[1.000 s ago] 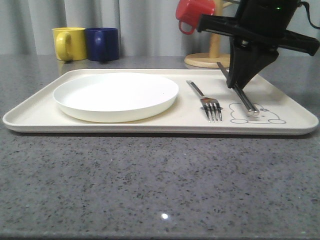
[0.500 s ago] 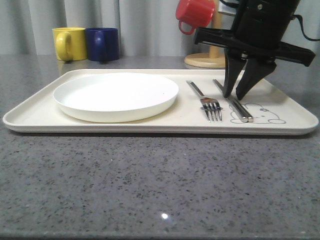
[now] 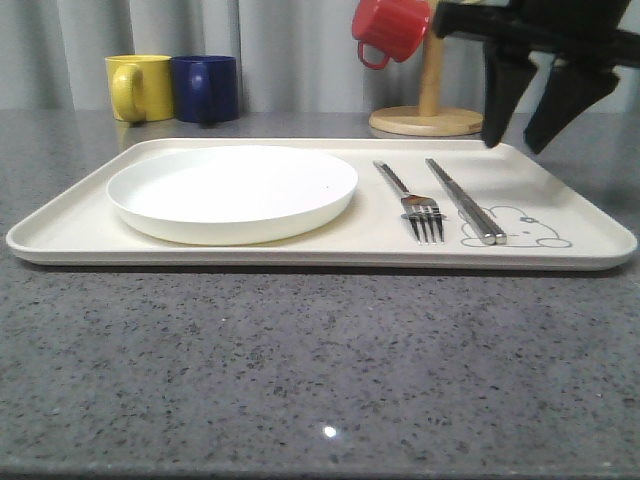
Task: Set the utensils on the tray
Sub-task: 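Place the chopsticks on the tray next to the fork, release, then move the right gripper back and grasp the spoon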
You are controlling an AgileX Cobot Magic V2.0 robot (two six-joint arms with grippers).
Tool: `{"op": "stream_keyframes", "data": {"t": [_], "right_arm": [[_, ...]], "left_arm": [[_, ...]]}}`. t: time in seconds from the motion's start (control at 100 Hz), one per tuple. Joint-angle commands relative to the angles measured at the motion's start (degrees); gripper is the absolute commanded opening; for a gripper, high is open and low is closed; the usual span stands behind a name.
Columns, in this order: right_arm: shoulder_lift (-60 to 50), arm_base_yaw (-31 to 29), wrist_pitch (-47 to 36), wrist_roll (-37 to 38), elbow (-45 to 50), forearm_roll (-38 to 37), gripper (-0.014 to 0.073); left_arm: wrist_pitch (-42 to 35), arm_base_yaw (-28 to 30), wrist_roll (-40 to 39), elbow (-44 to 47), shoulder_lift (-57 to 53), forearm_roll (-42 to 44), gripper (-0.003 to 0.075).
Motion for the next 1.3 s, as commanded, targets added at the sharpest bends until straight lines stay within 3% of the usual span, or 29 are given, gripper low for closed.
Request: {"op": "stream_keyframes", "data": {"t": [0.0, 0.27, 0.48, 1.29], "right_arm": [[-4.56, -3.81, 0.3, -4.29, -2.1, -0.87, 0.0311], [-5.72, -19.17, 6.79, -13.08, -2.09, -0.87, 0.0311], [-5.48, -25.74, 7.37, -17.51, -2.09, -0.87, 0.0311], [2.87, -26.7, 4.83, -20.19, -2.09, -1.36, 0.0311]], "left_arm": [[-4.05, -0.54, 0.01, -1.49, 0.18, -0.24, -0.0018], [-4.05, -0.54, 0.01, -1.49, 0.18, -0.24, -0.0018], [-4.05, -0.54, 0.01, -1.49, 0.18, -0.24, -0.0018], [-4.05, -0.54, 0.01, -1.49, 0.18, -0.24, -0.0018]]}}
